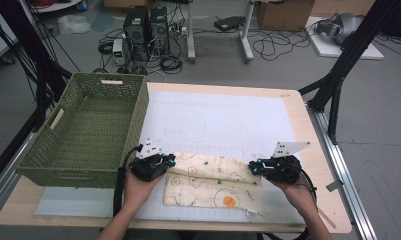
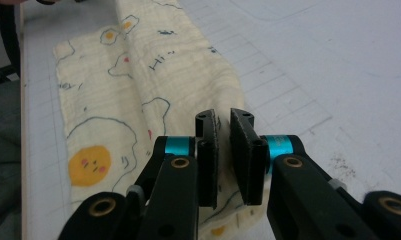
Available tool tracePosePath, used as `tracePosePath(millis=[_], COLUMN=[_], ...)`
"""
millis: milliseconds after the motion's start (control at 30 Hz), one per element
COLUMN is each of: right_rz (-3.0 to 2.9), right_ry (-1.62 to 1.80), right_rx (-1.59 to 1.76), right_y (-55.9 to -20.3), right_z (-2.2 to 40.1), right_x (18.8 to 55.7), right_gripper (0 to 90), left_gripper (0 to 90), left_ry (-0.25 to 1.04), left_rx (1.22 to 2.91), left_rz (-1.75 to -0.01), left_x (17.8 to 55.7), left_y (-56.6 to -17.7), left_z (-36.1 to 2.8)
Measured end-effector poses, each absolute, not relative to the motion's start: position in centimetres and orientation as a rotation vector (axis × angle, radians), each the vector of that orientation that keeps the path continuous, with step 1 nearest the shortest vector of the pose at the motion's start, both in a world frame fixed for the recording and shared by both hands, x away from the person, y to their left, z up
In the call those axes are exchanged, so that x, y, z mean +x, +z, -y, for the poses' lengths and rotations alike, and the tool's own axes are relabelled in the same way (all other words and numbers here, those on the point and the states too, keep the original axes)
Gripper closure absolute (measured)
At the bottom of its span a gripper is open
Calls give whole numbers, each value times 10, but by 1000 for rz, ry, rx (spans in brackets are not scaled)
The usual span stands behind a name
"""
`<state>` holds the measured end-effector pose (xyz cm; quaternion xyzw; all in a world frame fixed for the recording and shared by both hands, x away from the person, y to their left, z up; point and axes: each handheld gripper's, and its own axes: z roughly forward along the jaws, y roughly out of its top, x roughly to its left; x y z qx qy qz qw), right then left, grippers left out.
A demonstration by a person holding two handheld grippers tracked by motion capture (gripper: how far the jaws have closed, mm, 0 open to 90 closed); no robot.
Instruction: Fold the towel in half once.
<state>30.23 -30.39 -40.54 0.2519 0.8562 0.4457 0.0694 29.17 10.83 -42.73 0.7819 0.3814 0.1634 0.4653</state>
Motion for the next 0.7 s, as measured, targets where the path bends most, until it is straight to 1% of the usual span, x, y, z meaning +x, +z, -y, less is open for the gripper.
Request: tracePosePath(millis=[67,267,400,500,633,667,700], right_rz=[-2588,-2629,-2646,-2636,-2647,-2650,-2660], right_ry=[1320,1330,1295,1275,1254,1245,1233], right_rx=[756,774,799,819,854,857,871], right_y=[-409,-420,-425,-427,-432,-434,-436], right_z=[304,304,303,304,303,302,302], right_x=[300,296,299,304,313,315,317], right_gripper=[786,786,728,705,702,702,705], left_gripper=[828,819,799,737,646,637,658], left_ry=[395,383,371,370,333,323,323], left_rx=[1934,1974,1982,1963,1946,1937,1946], left_rz=[-927,-893,-894,-902,-960,-966,-957], left_x=[287,278,276,280,298,302,304], left_y=[-428,-429,-431,-430,-429,-430,-432], left_z=[-108,-106,-107,-110,-109,-107,-105])
